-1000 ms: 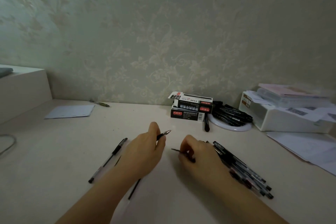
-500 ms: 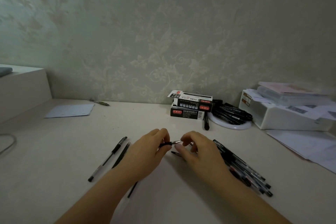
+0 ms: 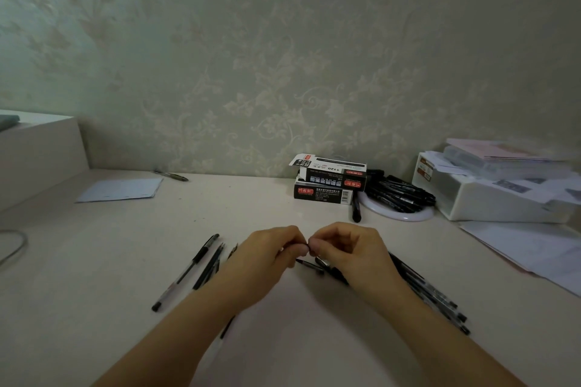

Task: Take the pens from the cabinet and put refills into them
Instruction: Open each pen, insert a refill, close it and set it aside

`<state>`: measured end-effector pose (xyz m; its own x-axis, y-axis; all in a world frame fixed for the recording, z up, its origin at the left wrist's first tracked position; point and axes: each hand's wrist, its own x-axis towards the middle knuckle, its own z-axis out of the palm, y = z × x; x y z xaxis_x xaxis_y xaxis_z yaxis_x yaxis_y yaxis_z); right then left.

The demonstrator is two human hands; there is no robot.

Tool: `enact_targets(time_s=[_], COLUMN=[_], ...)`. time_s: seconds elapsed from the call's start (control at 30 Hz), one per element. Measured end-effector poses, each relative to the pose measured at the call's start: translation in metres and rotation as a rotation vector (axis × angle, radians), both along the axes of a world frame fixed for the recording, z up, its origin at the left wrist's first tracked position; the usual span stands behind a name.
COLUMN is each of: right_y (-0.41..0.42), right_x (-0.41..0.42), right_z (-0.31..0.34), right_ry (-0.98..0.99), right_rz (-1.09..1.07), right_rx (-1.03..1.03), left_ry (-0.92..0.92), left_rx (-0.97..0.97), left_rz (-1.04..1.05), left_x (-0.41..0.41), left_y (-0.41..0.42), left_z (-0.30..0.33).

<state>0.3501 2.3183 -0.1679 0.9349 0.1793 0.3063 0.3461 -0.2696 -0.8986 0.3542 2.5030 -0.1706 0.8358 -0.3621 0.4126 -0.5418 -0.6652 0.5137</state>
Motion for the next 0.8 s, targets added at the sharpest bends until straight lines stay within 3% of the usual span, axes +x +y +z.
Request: enact_targets(time_s=[0.13,0.33,0.5,0.67,0.8], right_y=[-0.0011,0.0021,-0.0007,0.0010,-0.0016], right_x=[0.0008,0.0003,0.0049,0.0039,0.0043], right_z=[0.0004,-0.0047,-0.0044,-0.0071,-0.0050], right_ry=[0.006,0.015,0.025,0.079,0.089], right_rz=[0.044,-0.057,0.036,-0.054,-0.009], right_rx=[0.020,-0.074,0.003,-0.004,0.048], left_ry=[-0.023,-0.032,-0.034,-0.026,-0.033], left_rx=[0.017,0.018,0.013,0.008,0.012], left_rz=[0.029,0.025,0.036,0.012,0.006], left_x=[0.0003,-0.0016,-0.0018,-0.0021,-0.0023], left_y=[-0.0001,-0.0006,0.0000,-0.0022,-0.0009], left_z=[-0.0021,-0.0020,-0.0012,-0.0031,-0.0029])
